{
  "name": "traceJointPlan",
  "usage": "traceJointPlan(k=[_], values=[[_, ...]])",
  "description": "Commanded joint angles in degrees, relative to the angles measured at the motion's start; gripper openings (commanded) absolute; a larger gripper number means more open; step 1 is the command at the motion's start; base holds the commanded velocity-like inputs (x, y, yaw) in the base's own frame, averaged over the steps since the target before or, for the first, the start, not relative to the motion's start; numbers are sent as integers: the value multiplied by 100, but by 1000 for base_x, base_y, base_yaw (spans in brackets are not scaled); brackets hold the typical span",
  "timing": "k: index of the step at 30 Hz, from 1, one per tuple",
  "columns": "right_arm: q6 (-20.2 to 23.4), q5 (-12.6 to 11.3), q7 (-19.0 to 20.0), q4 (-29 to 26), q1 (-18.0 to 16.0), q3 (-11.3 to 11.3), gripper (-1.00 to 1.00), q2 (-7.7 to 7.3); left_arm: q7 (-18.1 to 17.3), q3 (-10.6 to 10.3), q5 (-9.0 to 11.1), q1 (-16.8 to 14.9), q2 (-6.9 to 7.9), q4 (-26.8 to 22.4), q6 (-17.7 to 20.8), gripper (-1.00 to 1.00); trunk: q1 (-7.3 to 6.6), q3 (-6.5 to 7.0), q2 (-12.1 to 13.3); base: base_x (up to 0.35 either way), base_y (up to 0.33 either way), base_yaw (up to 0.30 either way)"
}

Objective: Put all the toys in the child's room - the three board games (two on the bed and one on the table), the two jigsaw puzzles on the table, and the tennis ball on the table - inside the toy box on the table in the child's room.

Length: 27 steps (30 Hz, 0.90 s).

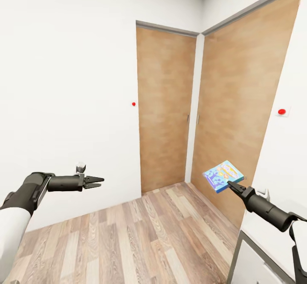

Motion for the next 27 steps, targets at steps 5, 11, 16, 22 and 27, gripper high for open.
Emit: traceJointPlan(k=[5, 11, 16, 22, 27], values=[[32, 6, 67, 6, -6, -48, -100, 5, -47, 21, -60, -1, -2, -6, 59, 100, 2, -2, -5, 0, 0, -278], [31, 6, 69, 43, -6, -54, -100, 5, -47, 15, -62, 0, -2, -6, 59, 100, 2, -2, -5, 0, 0, -278], [29, 6, 69, 62, -6, -65, -100, 8, -47, 20, -59, -2, -2, -6, 59, 100, 2, -2, -5, 0, 0, -278], [30, 6, 69, 65, -6, -76, -100, 5, -47, 20, -60, -1, -2, -6, 55, 100, 2, -2, -5, 0, 0, -278], [23, 6, 69, 65, -6, -92, -100, 11, -47, 21, -59, 1, -2, -6, 50, 100, 2, -2, -5, 0, 0, -278]])
